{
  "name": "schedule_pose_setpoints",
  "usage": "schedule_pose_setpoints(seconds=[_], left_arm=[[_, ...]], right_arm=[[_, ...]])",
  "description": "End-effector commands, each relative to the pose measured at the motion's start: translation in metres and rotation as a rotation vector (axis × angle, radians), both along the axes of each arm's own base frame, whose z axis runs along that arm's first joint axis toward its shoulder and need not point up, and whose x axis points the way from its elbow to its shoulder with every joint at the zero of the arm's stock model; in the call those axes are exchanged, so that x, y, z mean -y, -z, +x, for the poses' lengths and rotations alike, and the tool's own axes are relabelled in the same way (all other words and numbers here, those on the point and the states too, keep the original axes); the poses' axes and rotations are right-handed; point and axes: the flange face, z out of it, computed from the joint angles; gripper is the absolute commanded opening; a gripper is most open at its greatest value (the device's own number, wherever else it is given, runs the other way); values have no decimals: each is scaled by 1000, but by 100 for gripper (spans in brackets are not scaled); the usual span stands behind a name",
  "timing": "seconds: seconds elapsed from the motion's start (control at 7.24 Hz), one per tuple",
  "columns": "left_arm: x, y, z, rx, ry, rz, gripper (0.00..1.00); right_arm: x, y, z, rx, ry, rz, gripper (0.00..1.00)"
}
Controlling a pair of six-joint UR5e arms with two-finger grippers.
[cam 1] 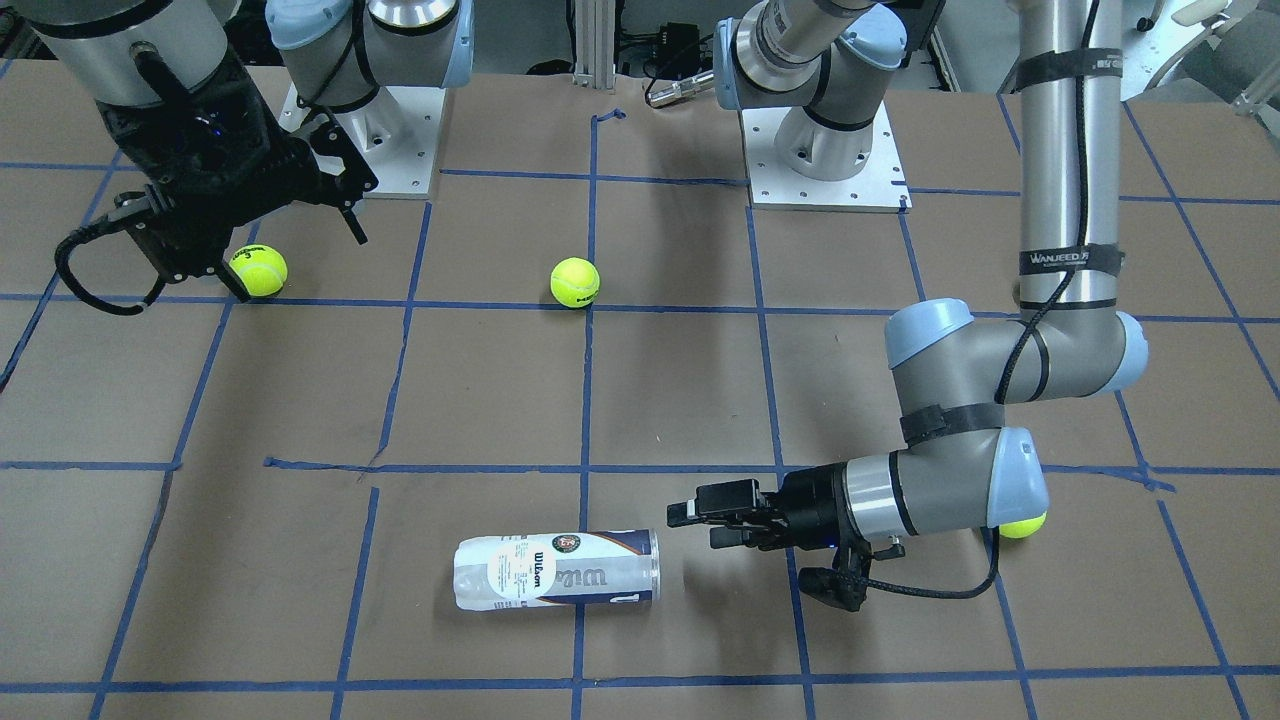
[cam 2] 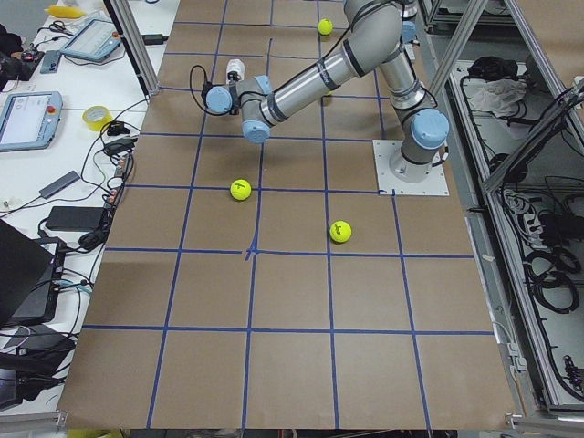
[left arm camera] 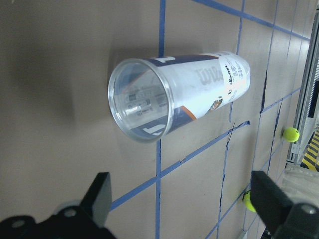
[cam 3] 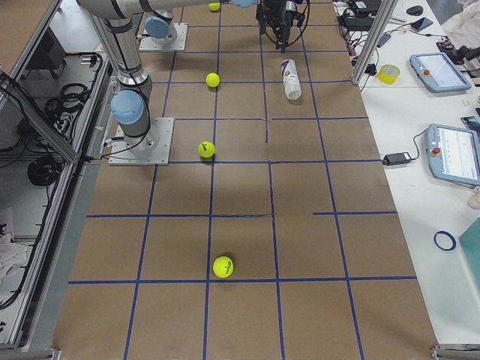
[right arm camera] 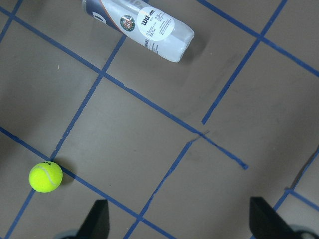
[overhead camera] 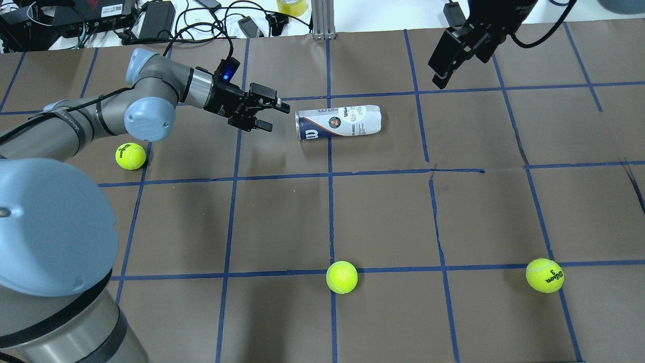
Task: Lift up tennis ball bucket
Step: 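Reach the left gripper to the lying can's bottom end while the right gripper rises away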
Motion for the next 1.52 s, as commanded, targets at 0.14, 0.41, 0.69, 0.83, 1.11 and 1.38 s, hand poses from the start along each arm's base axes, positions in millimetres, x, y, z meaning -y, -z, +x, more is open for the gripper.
schedule_pose_setpoints(seconds=[0.14, 0.41, 0.69, 0.83, 1.11, 1.38], left_arm=[[8, 28, -15, -166, -21, -6, 91], [4, 36, -40, -169, 13, -17, 85], [4, 42, -55, -159, 38, -57, 51], [4, 40, -55, -153, 41, -63, 19], [8, 5, -58, -150, -25, -29, 0], [19, -56, -77, -153, -172, -16, 0]], right_arm=[[-30, -7, 0, -7, 207, 0, 100], [-41, -4, -3, -52, 411, 57, 100], [-46, -11, -6, -74, 449, 36, 100], [-49, -12, -6, -72, 502, 46, 100], [-49, -11, -6, -71, 553, 50, 100], [-50, -9, -6, -73, 553, 54, 100]])
